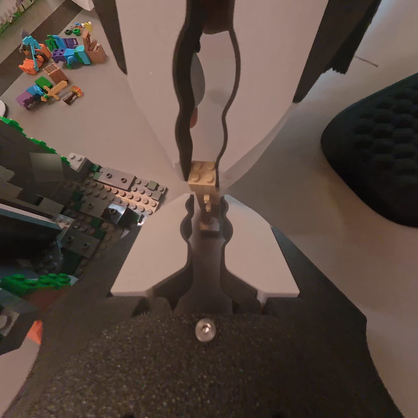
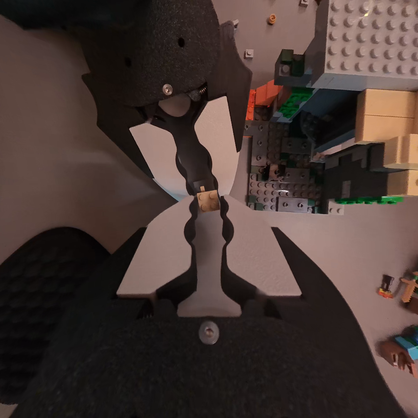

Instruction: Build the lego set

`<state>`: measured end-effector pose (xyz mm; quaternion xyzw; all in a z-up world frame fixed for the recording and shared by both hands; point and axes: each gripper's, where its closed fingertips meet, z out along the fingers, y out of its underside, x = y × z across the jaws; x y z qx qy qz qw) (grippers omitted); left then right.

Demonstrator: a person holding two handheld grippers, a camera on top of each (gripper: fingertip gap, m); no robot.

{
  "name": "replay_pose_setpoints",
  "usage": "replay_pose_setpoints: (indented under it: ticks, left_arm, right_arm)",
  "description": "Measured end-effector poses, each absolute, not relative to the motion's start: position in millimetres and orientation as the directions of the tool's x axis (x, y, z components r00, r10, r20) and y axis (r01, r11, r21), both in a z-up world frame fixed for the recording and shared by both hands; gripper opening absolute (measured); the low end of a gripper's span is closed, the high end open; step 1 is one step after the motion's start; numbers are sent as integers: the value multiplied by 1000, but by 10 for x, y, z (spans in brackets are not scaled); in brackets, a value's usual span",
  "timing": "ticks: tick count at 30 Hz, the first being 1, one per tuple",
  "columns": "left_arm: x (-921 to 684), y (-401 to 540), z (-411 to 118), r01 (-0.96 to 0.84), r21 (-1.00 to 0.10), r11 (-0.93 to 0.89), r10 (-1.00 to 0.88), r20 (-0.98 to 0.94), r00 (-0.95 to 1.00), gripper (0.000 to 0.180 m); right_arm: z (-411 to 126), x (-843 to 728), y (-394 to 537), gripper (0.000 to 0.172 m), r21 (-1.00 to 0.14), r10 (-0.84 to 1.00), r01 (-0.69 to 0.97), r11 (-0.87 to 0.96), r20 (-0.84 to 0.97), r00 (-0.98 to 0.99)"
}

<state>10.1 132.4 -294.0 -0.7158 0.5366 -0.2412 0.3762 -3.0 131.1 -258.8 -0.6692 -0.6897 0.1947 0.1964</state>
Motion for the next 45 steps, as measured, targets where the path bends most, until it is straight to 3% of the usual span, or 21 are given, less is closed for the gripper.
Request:
replay_pose_setpoints:
  ticks: [32, 38, 41, 45]
  left_arm:
    - [103, 1191, -2954, -604, -793, -82, -982, -38, 183, 17]
    - [100, 1177, -2955, -606, -792, -74, -984, -41, 173, 17]
    - [76, 1151, -2918, -607, -791, -69, -986, -38, 162, 17]
    - [14, 1050, -2712, -598, -798, -67, -993, -7, 120, 17]
  right_arm:
    - [-2645, -14, 1169, 17, -506, 987, 852, 133, -15, -163]
    - [-2595, -26, 1150, 32, -532, 987, 837, 123, -18, -157]
    - [-2455, -46, 1138, 42, -581, 986, 799, 156, 49, -157]
    - [-2257, -74, 1063, 50, -619, 947, 726, 299, 287, -145]
